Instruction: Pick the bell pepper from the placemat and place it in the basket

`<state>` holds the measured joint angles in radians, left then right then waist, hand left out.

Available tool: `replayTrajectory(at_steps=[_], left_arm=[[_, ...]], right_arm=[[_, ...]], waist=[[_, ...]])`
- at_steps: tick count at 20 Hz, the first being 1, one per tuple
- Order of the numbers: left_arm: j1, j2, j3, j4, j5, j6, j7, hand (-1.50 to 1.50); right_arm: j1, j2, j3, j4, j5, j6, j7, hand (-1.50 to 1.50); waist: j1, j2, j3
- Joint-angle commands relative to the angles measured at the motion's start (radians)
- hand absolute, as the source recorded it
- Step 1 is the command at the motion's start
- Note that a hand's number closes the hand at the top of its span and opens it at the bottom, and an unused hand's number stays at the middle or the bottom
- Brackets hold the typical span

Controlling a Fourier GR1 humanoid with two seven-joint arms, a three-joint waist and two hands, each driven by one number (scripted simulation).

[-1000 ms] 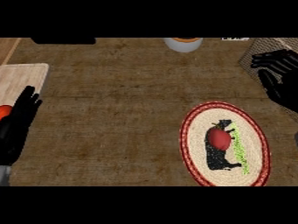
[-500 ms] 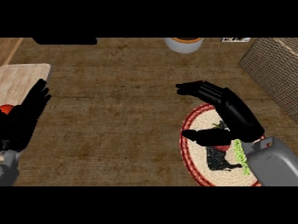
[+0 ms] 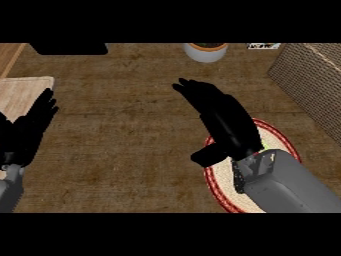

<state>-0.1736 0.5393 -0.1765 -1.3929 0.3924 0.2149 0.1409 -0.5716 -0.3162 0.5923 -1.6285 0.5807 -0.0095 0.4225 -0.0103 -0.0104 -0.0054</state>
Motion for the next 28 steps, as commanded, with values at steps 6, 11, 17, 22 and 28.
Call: replayTrajectory(at_steps=[6,11,17,22,28], left_arm=[[-0.021,-0.002,0.019,0.026,-0.005,-0.002,0.006,0.00],[-0.038,0.008,0.038,0.061,-0.001,-0.042,-0.008,0.00],[-0.007,-0.021,0.042,0.033,0.000,-0.032,0.001,0.00],[-0.028,-0.030,0.046,0.023,-0.027,-0.022,0.017,0.00],[-0.044,-0.024,0.083,0.038,-0.032,-0.061,0.029,0.00]], right_arm=[[-0.297,-0.070,-0.069,-0.082,0.082,0.454,0.553,-1.50],[-0.302,-0.055,-0.170,-0.093,-0.169,0.723,0.658,-1.50],[-0.244,-0.118,-0.300,-0.238,-0.385,0.837,0.754,-1.50],[-0.123,-0.159,-0.361,-0.354,-0.492,0.773,0.774,-1.50],[0.177,-0.203,-0.395,-0.681,-0.441,0.700,0.687,-1.50]], waist=[[-0.011,-0.006,0.001],[-0.018,0.000,0.003],[-0.021,-0.004,0.004],[-0.012,0.002,0.005],[-0.010,0.004,0.006]])
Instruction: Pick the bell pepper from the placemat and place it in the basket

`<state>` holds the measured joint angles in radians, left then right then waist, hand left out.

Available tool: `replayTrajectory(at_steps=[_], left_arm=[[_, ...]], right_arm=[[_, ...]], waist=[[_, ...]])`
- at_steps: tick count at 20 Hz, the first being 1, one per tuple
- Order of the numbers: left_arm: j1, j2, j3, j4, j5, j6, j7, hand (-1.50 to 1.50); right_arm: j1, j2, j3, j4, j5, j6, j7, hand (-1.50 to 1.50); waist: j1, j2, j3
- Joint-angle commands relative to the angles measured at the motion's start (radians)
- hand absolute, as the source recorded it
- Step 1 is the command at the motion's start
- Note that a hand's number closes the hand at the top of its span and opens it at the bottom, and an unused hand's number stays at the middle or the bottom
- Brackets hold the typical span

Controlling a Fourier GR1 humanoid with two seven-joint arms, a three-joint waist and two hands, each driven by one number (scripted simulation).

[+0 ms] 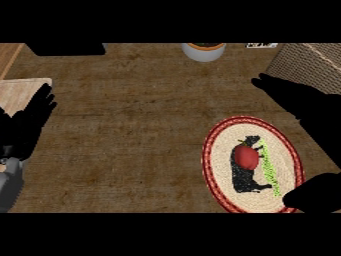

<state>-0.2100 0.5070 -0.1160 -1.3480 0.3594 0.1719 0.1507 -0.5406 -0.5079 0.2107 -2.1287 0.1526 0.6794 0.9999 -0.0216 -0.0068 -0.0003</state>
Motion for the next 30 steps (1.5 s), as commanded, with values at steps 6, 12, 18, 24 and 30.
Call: replayTrajectory(at_steps=[6,12,18,24,30], left_arm=[[0.020,-0.034,0.029,-0.033,-0.028,-0.026,0.006,0.00],[0.025,-0.036,0.046,-0.016,-0.045,-0.058,0.006,0.00],[0.012,-0.050,0.082,0.027,-0.087,-0.087,-0.022,0.00],[0.003,-0.101,0.101,-0.011,-0.118,-0.073,0.019,0.00],[0.013,-0.091,0.152,-0.037,-0.132,-0.138,0.067,0.00]], right_arm=[[0.379,0.014,0.015,-0.091,0.320,-0.097,-0.278,-1.50],[0.441,0.102,0.138,0.133,0.579,-0.353,-0.514,-1.50],[0.437,0.159,0.052,0.305,0.561,-0.467,-0.679,-1.50],[0.373,0.190,0.070,0.501,0.654,-0.438,-0.698,-1.50],[0.378,0.199,0.042,0.531,0.701,-0.392,-0.709,-1.50]], waist=[[0.017,0.007,0.002],[0.029,0.008,0.002],[0.022,0.008,0.001],[0.024,0.007,0.000],[0.022,0.006,0.000]])
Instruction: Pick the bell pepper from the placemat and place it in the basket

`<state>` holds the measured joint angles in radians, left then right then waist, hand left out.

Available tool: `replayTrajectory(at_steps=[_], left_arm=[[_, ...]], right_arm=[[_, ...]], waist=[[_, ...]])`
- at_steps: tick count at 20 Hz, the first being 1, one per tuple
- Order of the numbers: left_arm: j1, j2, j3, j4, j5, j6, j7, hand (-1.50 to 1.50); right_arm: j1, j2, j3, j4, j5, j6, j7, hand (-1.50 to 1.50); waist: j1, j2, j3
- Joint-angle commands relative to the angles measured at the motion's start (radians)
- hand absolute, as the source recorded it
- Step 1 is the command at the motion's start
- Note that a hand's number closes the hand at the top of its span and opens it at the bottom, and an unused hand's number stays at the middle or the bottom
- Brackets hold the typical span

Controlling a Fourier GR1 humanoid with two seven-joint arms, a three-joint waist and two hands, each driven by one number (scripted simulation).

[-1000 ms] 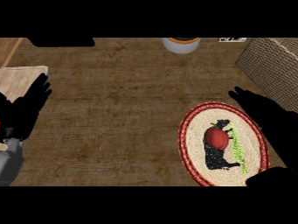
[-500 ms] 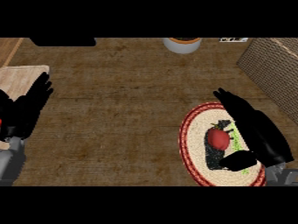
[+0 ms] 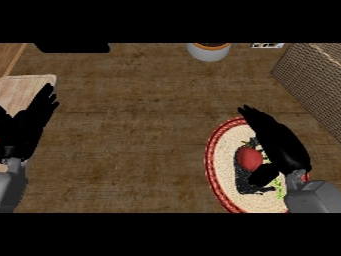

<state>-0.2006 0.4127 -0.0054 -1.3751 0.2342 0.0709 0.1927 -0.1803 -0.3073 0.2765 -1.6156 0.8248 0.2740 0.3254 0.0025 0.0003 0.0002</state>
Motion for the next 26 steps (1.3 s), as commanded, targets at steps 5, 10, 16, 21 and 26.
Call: replayTrajectory(at_steps=[5,10,16,21,26], left_arm=[[0.010,-0.053,0.051,-0.020,-0.055,-0.014,0.014,0.00],[0.052,-0.061,0.069,-0.083,-0.075,-0.048,0.034,0.00],[-0.007,-0.069,0.107,-0.014,-0.092,-0.075,0.033,0.00],[0.051,-0.123,0.084,-0.091,-0.142,-0.049,0.030,0.00],[0.013,-0.136,0.093,-0.053,-0.153,-0.060,0.030,0.00]], right_arm=[[0.010,-0.033,-0.098,0.002,0.006,0.072,-0.098,-1.50],[0.038,0.017,-0.099,0.043,0.022,0.037,-0.161,-1.50],[0.132,0.009,-0.098,0.035,0.033,0.004,-0.282,-1.50],[0.159,0.020,-0.083,-0.050,0.100,0.041,-0.212,-1.50],[0.123,0.052,-0.059,0.092,0.194,-0.034,-0.219,-1.50]], waist=[[-0.002,-0.001,0.000],[-0.001,-0.001,0.000],[-0.004,0.000,0.000],[-0.003,-0.001,0.000],[-0.002,-0.001,0.000]])
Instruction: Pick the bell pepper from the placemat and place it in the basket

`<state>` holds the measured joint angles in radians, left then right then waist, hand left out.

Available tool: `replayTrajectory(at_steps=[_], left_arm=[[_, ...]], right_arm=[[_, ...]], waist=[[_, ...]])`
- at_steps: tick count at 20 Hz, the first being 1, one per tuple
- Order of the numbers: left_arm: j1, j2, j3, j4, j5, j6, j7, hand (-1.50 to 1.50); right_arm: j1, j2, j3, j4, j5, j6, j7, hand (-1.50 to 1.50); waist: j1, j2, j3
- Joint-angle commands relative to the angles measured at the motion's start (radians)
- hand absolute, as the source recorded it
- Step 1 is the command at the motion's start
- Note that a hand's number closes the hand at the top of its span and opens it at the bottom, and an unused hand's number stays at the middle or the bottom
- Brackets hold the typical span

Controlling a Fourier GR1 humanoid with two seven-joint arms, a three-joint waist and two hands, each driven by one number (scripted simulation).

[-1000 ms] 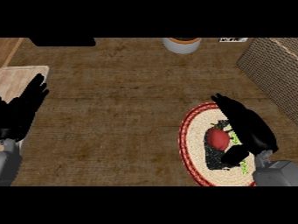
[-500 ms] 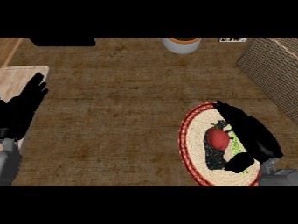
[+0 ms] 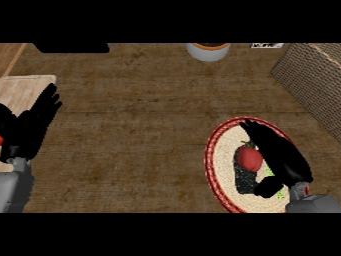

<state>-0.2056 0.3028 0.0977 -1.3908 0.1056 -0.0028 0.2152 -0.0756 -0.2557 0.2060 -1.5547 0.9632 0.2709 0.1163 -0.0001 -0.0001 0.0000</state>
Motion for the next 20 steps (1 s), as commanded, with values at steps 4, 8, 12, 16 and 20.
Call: replayTrajectory(at_steps=[4,8,12,16,20], left_arm=[[0.027,-0.019,0.029,-0.015,-0.021,-0.012,-0.013,0.00],[0.060,-0.017,0.015,-0.050,-0.027,-0.034,0.003,0.00],[-0.063,-0.025,0.043,0.090,-0.043,-0.026,-0.032,0.00],[0.003,-0.058,0.018,0.012,-0.062,-0.020,-0.014,0.00],[-0.021,-0.039,0.033,-0.026,-0.042,-0.040,0.056,0.00]], right_arm=[[-0.012,-0.004,-0.029,0.094,0.066,-0.047,-0.052,-1.50],[-0.025,0.009,0.067,0.081,0.150,-0.004,-0.020,1.50],[-0.106,0.044,0.042,0.248,0.193,-0.070,-0.051,1.50],[-0.044,0.015,0.026,0.192,0.188,-0.063,-0.097,1.50],[-0.059,0.025,0.037,0.174,0.203,-0.020,-0.086,1.50]], waist=[[0.001,0.000,0.000],[0.004,-0.001,0.000],[0.000,0.001,0.000],[0.000,0.000,0.000],[-0.001,0.000,0.000]])
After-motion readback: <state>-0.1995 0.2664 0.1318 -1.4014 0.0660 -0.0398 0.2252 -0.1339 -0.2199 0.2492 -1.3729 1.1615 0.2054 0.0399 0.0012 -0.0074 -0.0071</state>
